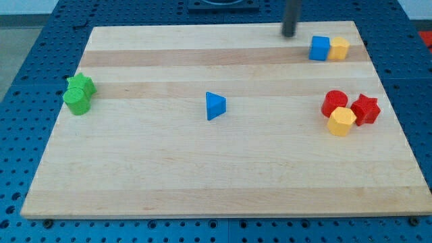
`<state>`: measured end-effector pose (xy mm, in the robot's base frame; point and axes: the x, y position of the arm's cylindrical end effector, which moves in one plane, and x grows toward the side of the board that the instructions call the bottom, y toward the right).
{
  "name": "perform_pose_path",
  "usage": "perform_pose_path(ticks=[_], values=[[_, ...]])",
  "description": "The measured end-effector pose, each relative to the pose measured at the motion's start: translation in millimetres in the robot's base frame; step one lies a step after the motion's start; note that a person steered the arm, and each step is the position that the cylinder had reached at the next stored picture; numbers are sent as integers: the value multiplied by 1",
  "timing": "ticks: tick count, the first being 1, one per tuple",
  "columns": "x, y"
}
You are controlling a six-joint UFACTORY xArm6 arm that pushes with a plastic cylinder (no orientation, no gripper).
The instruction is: Move the blue cube slightly down
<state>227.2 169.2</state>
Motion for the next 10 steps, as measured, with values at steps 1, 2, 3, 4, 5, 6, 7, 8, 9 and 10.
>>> perform_pose_path(ticks=[1,2,3,4,5,6,7,8,9,10], values=[[51,12],[82,-21],[105,-50],[109,-49],[102,-57],[112,-61],[152,-47],[148,7],[109,58],[80,68]])
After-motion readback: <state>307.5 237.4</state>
